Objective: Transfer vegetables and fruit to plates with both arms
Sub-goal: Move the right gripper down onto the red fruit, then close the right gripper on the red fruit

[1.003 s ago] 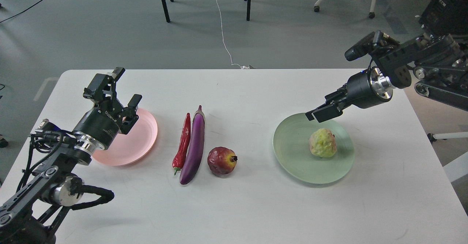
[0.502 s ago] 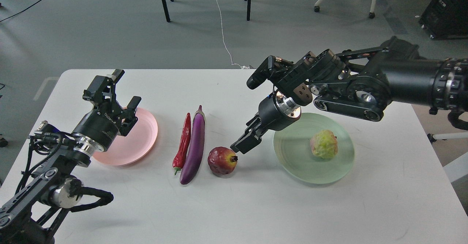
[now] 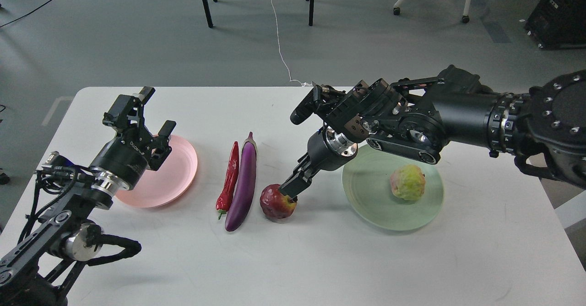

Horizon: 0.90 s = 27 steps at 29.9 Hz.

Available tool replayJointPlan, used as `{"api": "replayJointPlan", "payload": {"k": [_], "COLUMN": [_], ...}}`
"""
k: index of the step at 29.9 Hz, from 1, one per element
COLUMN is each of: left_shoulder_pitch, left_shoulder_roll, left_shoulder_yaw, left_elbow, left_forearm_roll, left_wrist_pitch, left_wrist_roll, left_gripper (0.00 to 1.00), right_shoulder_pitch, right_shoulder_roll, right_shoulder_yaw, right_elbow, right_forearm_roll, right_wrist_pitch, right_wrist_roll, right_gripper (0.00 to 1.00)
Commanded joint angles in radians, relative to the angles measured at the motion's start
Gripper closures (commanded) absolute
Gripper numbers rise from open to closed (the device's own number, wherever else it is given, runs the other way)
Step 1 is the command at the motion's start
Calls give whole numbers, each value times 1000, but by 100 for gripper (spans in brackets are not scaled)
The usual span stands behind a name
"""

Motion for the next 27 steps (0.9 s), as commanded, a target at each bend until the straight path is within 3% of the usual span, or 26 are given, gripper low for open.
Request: {"api": "replayJointPlan", "payload": {"k": [1,7,27], "left_shoulder_pitch": [0,0,8], "left_shoulder_roll": [0,8,21], "left_shoulder_yaw": [0,0,-3], "left_elbow": [0,0,-6], "left_forearm_roll": [0,0,0], "left_wrist_pitch": [0,0,0], "left_wrist_roll": [0,0,0], "left_gripper": [2,2,2], "right_shoulder_pitch": [-3,-3,-40], "right_shoulder_roll": [0,0,0], "right_shoulder_yaw": [2,5,-5], "right_elbow": [2,53,55], "right_forearm_roll": [20,175,169], "right_wrist_pitch": [1,0,-120], "right_wrist_roll": [0,0,0], "right_gripper": [6,6,6]}}
